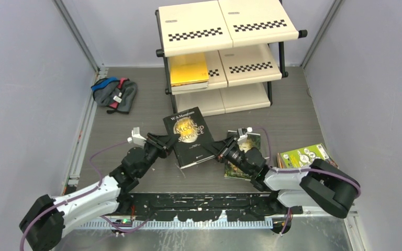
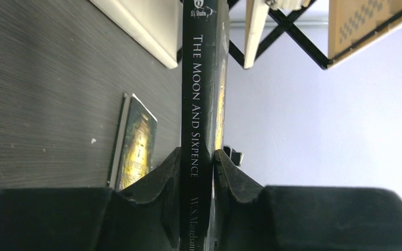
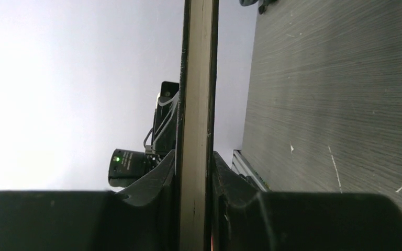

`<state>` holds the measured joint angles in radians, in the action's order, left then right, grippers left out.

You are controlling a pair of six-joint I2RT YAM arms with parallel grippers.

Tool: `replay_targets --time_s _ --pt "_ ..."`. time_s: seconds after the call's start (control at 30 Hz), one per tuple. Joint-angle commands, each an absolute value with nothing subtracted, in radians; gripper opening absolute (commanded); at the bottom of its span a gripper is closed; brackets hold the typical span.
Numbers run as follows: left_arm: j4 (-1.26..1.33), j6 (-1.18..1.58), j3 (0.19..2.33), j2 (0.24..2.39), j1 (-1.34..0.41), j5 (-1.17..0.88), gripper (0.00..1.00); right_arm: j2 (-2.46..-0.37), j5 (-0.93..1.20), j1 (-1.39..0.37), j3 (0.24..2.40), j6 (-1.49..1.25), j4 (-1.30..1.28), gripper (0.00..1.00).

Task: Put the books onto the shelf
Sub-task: Pick up the book from the center of the board.

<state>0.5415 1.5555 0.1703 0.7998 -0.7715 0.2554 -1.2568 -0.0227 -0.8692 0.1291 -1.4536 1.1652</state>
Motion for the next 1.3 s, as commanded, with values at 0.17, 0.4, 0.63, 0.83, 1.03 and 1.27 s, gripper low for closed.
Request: replay_targets --time_s 0.17,0.4,0.63,0.83,1.03,1.27 --pt "0.424 1.536 0.174 0.608 -0.776 0.266 0.30 -1.005 -0.036 -0.880 0.117 -1.338 0.993 0.01" --pt "0.317 1.508 0.195 0.558 -0.776 0.272 0.39 -0.888 -0.065 -0.880 0.120 -1.312 0.878 0.01" --pt "0.270 1.501 0.204 0.560 -0.776 0.271 0.41 -0.818 -0.088 -0.880 0.122 -1.300 0.820 0.01" --pt "0.209 1.478 0.219 0.549 -0.776 0.287 0.42 -0.726 -0.106 -0.880 0.127 -1.281 0.732 0.01" --pt "0.180 1.458 0.225 0.558 -0.776 0.297 0.42 -0.615 -0.129 -0.879 0.152 -1.240 0.606 0.01" --pt "0.147 1.418 0.259 0.549 -0.775 0.318 0.42 -0.501 -0.167 -0.880 0.182 -1.212 0.491 0.01"
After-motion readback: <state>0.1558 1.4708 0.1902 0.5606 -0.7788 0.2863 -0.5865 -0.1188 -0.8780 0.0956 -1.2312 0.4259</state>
